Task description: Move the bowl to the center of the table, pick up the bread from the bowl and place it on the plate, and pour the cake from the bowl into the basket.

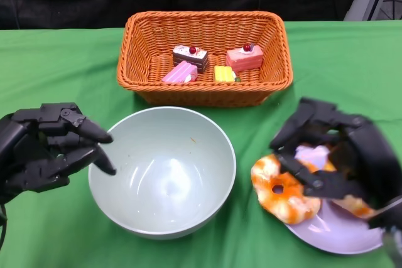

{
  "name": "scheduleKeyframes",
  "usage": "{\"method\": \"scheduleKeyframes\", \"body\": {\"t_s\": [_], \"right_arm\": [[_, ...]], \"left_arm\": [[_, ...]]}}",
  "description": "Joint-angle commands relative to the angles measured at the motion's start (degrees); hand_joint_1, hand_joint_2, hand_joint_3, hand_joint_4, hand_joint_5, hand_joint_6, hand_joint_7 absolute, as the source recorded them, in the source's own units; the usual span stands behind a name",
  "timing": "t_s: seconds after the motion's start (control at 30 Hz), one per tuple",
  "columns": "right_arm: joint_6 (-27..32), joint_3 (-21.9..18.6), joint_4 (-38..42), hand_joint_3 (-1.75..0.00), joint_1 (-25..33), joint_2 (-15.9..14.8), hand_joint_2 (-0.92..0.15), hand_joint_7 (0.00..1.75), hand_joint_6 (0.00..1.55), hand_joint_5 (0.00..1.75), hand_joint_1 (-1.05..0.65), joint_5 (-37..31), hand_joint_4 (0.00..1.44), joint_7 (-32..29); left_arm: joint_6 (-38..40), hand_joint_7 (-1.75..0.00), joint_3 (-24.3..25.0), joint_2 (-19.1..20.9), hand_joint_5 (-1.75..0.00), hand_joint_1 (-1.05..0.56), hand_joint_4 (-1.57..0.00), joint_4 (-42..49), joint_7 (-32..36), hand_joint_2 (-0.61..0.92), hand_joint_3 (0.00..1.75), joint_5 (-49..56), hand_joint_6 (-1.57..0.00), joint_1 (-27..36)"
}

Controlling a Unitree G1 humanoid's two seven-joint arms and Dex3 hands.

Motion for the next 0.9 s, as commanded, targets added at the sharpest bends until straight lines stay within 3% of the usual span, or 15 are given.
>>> {"method": "scheduleKeyframes", "body": {"t_s": [0.03,0.07,0.2,0.3,0.5,0.73,0.9], "right_arm": [[0.60,-1.06,-0.95,-0.92,-0.35,-1.12,-0.53,1.28,0.68,1.60,-0.19,0.44,0.75,-0.32],[0.66,-1.07,-0.99,-0.93,-0.34,-1.14,-0.53,1.28,0.68,1.60,-0.19,0.45,0.75,-0.32],[0.27,-8.80,0.99,-0.99,-1.09,-4.55,-0.52,1.33,0.65,1.67,-0.12,1.68,0.70,-2.14],[-1.36,-10.85,3.44,-1.00,-2.35,-5.07,-0.51,1.33,0.64,1.68,-0.10,2.99,0.70,-1.68],[-5.68,-12.96,10.64,-1.04,-4.09,-5.89,-0.50,1.33,0.66,1.68,-0.10,1.38,0.73,-2.89],[-6.26,-14.12,15.28,-0.98,-5.47,-5.43,-0.53,1.31,0.64,1.69,-0.10,2.28,0.71,-3.58],[-7.03,-13.62,16.16,-1.04,-5.54,-5.24,-0.51,1.30,0.67,1.67,-0.10,1.91,0.72,-3.52]], "left_arm": [[-0.72,-1.26,1.18,-0.27,-1.58,0.01,-0.77,-0.67,0.58,0.88,0.70,1.25,-0.77,0.59],[-0.69,-1.26,1.28,-0.37,-1.59,0.01,-0.77,-0.69,0.54,0.87,0.70,1.36,-0.76,0.59],[-5.25,-1.34,2.04,-2.37,-1.69,-0.01,-0.76,3.01,2.69,0.77,0.87,4.52,-0.74,-0.36],[-6.55,-1.35,3.07,-3.47,-1.71,-0.02,-0.76,5.49,4.19,0.76,0.88,5.18,-0.74,-1.41],[-8.72,-1.42,5.70,-4.73,-1.74,-0.04,-0.70,12.12,7.34,0.81,0.76,5.82,-0.70,-4.51],[-11.92,-1.48,8.45,-5.05,-1.75,-0.06,-0.67,18.42,7.99,0.79,0.75,5.90,-0.64,-7.30],[-12.66,-1.45,9.39,-5.51,-1.75,-0.07,-0.66,19.64,7.80,0.77,0.75,5.61,-0.65,-7.88]]}}
